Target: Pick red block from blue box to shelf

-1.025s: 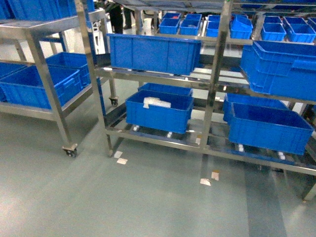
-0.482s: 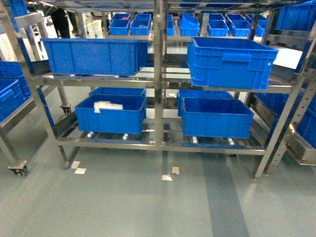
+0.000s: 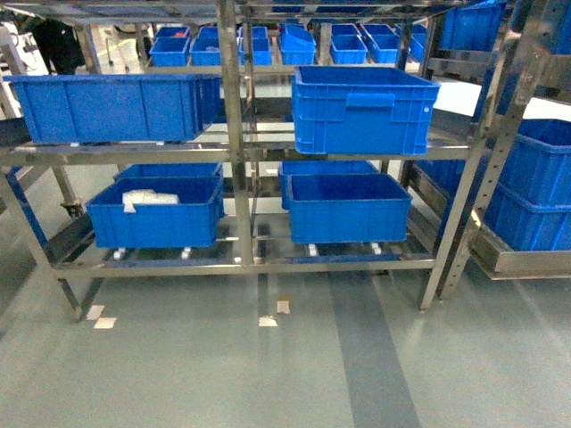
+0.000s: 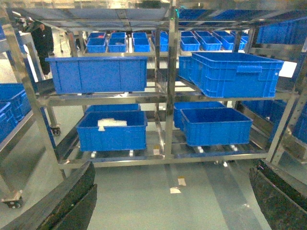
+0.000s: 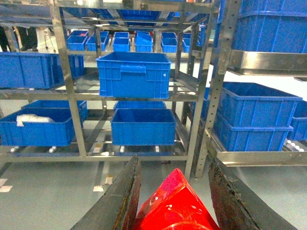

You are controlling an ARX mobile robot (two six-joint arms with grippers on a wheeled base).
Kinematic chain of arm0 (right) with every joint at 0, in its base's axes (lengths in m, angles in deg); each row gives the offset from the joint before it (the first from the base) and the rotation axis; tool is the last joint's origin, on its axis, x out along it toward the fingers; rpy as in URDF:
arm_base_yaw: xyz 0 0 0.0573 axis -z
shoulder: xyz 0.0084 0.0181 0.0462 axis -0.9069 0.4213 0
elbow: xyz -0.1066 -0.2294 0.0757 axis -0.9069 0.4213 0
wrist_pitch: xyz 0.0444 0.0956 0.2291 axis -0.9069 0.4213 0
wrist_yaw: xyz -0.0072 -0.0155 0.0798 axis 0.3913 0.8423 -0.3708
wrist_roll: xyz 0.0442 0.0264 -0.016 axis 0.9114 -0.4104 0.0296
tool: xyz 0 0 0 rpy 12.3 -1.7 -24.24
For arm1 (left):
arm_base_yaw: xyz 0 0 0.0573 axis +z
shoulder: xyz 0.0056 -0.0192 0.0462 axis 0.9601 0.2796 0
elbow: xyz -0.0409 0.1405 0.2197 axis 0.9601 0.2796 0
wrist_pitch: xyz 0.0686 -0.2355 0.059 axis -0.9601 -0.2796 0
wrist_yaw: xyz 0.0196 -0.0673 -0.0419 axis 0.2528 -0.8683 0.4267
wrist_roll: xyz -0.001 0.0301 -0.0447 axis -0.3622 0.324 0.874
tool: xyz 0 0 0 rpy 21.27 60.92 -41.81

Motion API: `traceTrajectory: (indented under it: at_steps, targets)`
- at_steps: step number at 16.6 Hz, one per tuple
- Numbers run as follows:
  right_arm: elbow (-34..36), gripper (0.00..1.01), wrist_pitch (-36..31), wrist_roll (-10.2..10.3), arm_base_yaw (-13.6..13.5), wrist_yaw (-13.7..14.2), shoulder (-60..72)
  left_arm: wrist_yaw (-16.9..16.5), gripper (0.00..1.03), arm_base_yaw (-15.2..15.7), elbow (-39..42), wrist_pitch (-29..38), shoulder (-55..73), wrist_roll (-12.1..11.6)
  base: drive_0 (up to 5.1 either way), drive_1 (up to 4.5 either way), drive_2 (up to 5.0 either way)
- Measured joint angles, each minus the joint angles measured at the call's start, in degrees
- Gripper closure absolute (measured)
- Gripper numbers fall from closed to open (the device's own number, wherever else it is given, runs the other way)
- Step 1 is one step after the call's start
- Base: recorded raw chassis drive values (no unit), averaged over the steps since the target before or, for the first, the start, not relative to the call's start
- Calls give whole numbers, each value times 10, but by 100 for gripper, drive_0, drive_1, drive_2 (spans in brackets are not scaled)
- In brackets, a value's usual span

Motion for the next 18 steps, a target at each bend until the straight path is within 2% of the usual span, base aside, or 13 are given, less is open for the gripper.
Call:
traceTrajectory:
  at_steps: [4,15,18]
  targets:
    - [0,64,0,0,0,0,0,1,5,0,0,2,0,0,44,26,-152]
    - [0,64,-1,0,-1,0,0,1,5,1,0,0,0,0,-9,374,-392]
    - [0,64,1,0,-3,-1,0,2,5,1,0,-2,0,0,108,536,-321]
